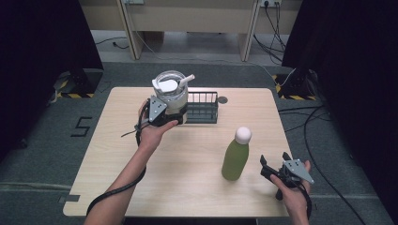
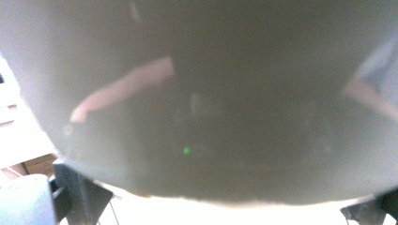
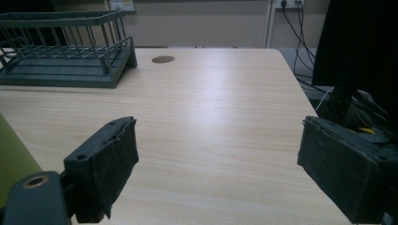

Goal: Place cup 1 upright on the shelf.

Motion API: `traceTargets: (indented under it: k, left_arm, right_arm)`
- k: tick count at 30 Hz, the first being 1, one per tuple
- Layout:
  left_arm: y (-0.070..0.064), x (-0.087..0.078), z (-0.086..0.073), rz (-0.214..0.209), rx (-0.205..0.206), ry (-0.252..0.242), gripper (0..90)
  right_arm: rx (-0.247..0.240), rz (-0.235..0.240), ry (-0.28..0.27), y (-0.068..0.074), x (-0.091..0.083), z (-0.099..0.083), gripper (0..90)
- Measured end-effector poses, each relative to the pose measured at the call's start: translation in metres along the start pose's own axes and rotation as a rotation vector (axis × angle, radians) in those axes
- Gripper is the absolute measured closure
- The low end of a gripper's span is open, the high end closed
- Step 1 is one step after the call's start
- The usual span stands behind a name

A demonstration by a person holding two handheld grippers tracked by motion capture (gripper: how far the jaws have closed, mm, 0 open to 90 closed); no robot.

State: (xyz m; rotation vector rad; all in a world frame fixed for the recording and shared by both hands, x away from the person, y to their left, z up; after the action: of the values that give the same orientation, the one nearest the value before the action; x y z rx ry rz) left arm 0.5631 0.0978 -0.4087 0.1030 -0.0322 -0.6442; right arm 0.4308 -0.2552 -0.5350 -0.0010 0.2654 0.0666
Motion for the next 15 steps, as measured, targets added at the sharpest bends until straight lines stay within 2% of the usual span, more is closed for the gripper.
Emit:
traceTargets:
  k: [15]
  left_arm:
    - [0.0075,0.0099,0.0061,0.02,-0.004,0.0,9.0]
  right_arm:
    - [0.0,0.0,0.003,0.0002,0.0,-0.001,12.4]
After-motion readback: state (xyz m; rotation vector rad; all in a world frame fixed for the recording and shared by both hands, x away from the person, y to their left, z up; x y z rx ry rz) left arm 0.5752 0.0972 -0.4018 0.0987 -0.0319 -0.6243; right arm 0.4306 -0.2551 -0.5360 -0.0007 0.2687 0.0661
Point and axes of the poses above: each handheld gripper's, and its own axes: x roughly forward along the jaws, z roughly out of its top, y roughly to its left, the point moved 10 cm from there along x, roughly forward along the jaws, and after that the axes turned 6 degrees about -z, right-handed, at the moved point
